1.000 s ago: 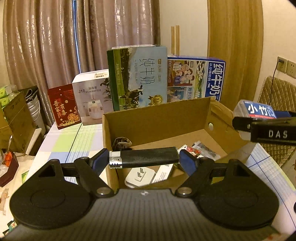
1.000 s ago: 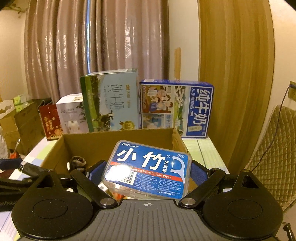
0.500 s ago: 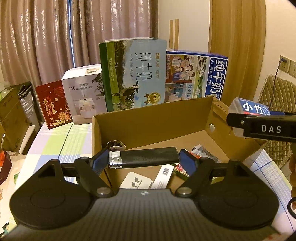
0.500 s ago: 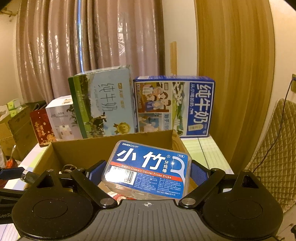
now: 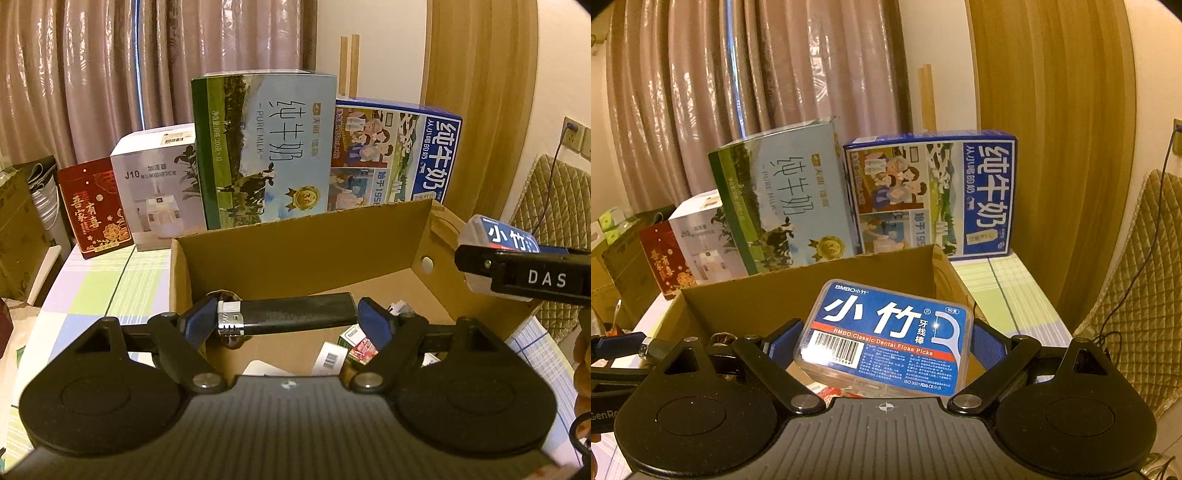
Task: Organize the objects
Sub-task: 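Carry the lighter and floss box over the cardboard box and lower them, then open the left tool to release the lighter while the right tool releases the floss box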
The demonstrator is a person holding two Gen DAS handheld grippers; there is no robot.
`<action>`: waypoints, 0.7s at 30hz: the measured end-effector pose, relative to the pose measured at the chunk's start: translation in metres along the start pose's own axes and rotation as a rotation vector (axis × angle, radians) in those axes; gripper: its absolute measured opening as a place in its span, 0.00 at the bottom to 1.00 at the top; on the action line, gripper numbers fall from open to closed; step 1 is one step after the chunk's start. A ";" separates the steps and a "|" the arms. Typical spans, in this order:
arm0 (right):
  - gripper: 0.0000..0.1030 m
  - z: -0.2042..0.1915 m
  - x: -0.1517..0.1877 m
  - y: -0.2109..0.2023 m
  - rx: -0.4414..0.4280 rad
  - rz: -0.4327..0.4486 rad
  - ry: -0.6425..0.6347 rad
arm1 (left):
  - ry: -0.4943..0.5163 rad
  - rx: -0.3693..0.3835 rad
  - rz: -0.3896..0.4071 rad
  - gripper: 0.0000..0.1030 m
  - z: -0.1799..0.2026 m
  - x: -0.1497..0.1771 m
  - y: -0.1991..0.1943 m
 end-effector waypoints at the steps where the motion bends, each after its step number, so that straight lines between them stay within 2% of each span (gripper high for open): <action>1: 0.88 0.001 0.000 0.002 0.001 -0.002 0.004 | 0.002 0.000 0.000 0.77 0.000 0.000 0.001; 7: 0.88 0.005 0.002 0.009 -0.007 -0.015 0.033 | 0.010 -0.002 -0.006 0.78 0.003 0.001 0.011; 9: 0.88 0.005 0.004 0.010 -0.009 -0.020 0.032 | 0.009 -0.005 -0.012 0.88 0.003 0.001 0.017; 21: 0.88 0.004 0.005 0.011 -0.022 -0.028 0.039 | 0.013 -0.024 -0.017 0.88 0.000 0.004 0.019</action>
Point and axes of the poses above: each gripper's, at about its wrist camera, not at the fingertips, and y roughly the way its jaws point, z to its right, x to its underside, the point moved 1 cm from there along y, roughly the way its jaws point, and after that the axes turned 7 degrees about -y, right-handed, at the moved point
